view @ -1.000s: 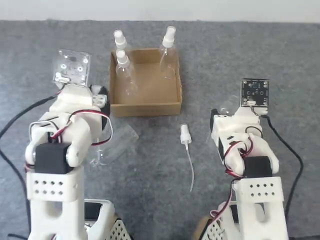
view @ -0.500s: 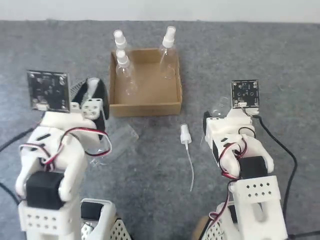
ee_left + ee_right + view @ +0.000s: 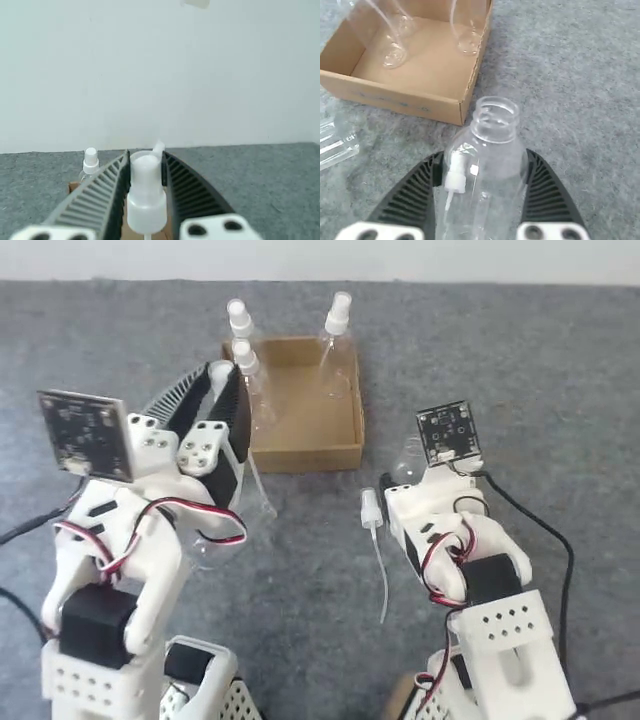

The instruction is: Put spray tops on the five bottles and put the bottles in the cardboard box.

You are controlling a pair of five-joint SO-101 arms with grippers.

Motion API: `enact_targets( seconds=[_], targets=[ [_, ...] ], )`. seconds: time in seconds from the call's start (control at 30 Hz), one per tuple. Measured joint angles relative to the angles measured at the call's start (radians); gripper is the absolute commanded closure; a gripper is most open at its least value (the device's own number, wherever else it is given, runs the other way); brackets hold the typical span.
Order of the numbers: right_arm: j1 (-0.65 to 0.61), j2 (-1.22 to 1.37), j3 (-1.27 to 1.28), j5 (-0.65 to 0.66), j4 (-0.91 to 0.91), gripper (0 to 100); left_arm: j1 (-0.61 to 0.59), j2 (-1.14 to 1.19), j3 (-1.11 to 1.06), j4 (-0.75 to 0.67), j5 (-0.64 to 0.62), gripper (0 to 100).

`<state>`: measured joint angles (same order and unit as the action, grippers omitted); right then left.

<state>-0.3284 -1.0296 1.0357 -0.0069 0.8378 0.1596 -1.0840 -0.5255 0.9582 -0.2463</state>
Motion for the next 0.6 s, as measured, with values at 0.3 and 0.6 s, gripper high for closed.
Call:
enact_targets(
  seconds=[0.3, 0.6],
  targets=[
    [-0.008, -0.006, 0.0, 0.009, 0.0, 92.3, 0.0, 0.0, 0.0, -0.025, -0.118, 99],
    [-0.094, -0.238, 0.13, 0.114, -0.002, 92.3, 0.0, -0.057, -0.095, -0.06, -0.17, 99]
  ],
)
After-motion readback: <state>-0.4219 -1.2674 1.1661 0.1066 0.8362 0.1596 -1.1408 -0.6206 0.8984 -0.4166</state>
